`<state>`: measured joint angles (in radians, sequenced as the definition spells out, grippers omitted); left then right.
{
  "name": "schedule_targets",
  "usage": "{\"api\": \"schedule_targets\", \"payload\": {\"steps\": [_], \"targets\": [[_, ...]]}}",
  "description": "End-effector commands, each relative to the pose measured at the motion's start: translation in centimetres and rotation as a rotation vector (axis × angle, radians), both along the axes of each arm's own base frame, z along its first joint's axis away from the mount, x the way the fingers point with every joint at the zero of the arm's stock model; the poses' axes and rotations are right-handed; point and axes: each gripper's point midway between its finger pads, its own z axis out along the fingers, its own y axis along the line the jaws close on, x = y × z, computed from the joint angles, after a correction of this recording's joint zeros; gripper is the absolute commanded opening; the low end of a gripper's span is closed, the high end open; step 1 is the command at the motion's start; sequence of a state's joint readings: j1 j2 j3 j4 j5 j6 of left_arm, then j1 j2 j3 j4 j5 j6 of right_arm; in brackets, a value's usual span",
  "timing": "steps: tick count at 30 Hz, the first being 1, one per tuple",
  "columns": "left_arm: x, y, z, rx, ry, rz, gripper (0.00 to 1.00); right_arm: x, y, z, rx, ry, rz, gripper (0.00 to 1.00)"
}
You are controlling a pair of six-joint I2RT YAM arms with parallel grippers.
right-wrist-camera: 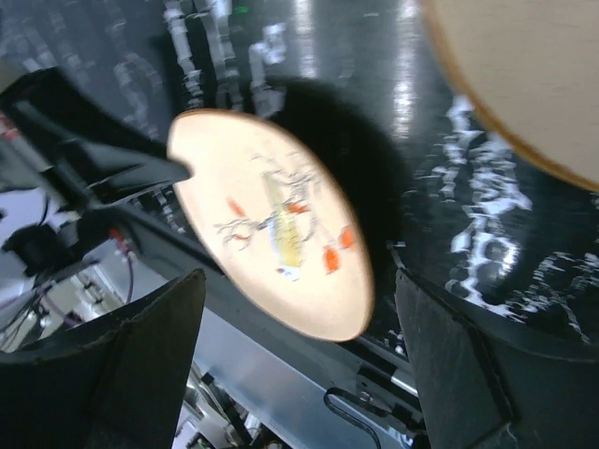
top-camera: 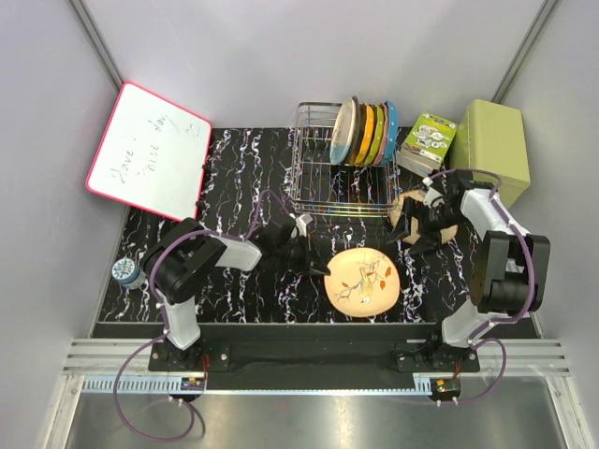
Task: Load the plates into the dish rack
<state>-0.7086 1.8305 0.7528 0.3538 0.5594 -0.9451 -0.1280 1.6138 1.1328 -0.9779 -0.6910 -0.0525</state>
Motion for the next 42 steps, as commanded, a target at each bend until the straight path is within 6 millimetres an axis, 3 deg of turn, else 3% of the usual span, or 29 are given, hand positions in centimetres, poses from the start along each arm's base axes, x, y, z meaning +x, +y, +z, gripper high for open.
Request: {"api": "schedule_targets", "payload": {"steps": [1,7,13,16,20,24,31,38,40,41,42], "targets": [[-0.3,1.7,-4.9,0.142,0.053,0.009,0.0,1.2,-2.4,-3.6,-0.179,0.062,-0.099,0.88],[-0.1,1.9,-6.3,0.166,0.07,0.014,0.0,-0.2,-1.6,-6.4,-0.134,0.159,0.033,0.86],[0.5,1.8,-7.1,0.174,0.081,0.028,0.0,-0.6,0.5,-6.0,-0.02,0.158,0.091,0.82],[1.1,1.4,-7.2,0.167,0.077,0.029,0.0,-2.0,1.4,-6.1,0.01,0.204,0.162,0.77],[1.9,0.5,-6.9,0.149,0.068,0.026,0.0,-2.1,2.7,-4.6,0.107,0.151,0.207,0.72],[2.3,0.3,-7.2,0.151,0.071,0.031,0.0,-2.2,2.8,-4.3,0.107,0.143,0.221,0.68],[3.4,0.0,-7.0,0.138,0.045,0.058,0.0,-2.6,2.7,-4.1,0.111,0.141,0.266,0.4],[5.0,-1.4,-5.7,0.093,-0.004,0.066,0.0,-2.4,3.0,-2.8,0.12,0.076,0.278,0.0],[5.2,-1.7,-4.9,0.086,-0.016,0.056,0.0,-2.3,2.7,-2.5,0.085,0.058,0.271,0.0],[5.2,-1.7,-4.6,0.093,-0.02,0.048,0.04,-2.1,2.5,-1.8,0.068,0.026,0.27,0.0],[5.4,-1.5,-4.3,0.104,-0.058,0.018,0.17,-2.1,2.2,-1.6,0.043,0.016,0.271,0.0]]}}
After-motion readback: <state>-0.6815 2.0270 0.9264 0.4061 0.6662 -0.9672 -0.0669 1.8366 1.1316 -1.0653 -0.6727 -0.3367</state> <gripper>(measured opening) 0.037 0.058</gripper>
